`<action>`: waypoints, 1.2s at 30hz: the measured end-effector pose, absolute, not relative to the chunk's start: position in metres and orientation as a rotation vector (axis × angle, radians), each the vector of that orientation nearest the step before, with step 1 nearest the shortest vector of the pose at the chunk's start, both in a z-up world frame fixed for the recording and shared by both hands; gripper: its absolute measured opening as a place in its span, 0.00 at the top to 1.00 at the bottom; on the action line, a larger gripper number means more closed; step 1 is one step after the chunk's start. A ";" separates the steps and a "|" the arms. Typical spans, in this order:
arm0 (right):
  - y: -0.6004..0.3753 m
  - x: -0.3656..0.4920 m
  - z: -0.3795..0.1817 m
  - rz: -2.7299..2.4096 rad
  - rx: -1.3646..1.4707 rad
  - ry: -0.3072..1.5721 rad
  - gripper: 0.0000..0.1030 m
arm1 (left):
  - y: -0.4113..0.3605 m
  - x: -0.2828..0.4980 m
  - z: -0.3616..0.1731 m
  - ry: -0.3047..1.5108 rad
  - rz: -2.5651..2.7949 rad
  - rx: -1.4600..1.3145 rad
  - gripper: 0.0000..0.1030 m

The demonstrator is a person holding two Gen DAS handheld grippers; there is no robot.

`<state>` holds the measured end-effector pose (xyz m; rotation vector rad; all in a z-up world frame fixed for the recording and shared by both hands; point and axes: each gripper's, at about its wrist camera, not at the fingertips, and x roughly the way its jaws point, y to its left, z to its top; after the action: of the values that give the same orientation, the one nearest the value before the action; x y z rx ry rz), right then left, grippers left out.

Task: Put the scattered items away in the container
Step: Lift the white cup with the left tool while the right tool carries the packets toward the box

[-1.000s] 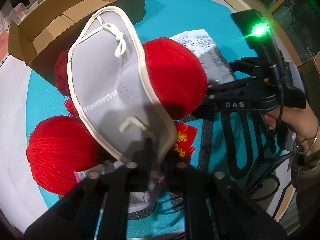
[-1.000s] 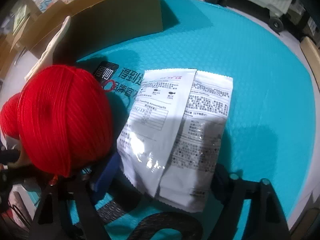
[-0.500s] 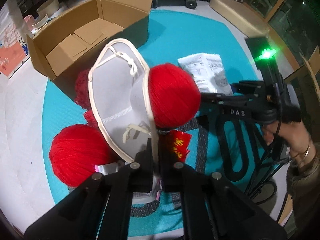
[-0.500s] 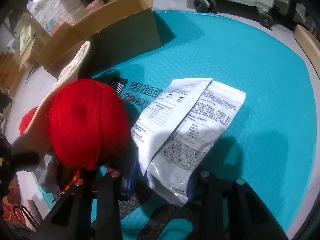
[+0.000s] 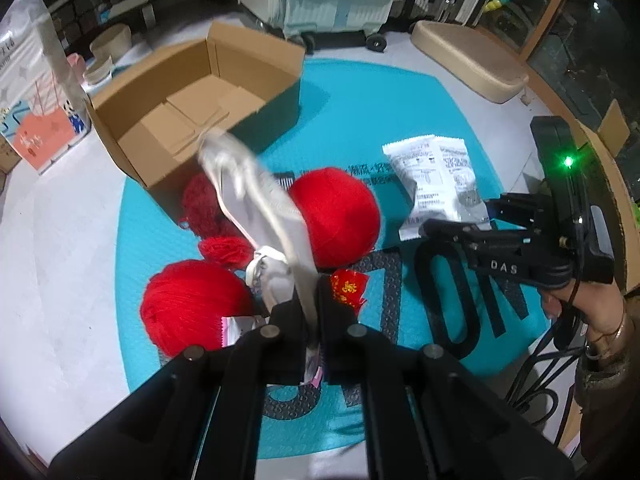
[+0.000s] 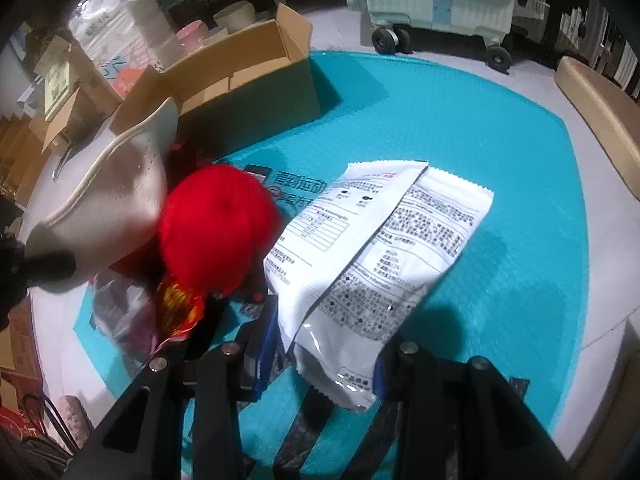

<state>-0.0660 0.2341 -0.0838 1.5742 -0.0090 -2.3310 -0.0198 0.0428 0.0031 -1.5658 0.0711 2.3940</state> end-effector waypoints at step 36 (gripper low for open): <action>0.144 -0.084 0.040 -2.271 1.342 0.096 0.62 | -0.006 -0.073 0.116 0.077 2.540 -1.363 0.96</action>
<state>-0.0839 0.1438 0.0395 1.3425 0.0961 -2.2705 -0.0731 -0.0061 0.1160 -1.3626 0.0769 2.5398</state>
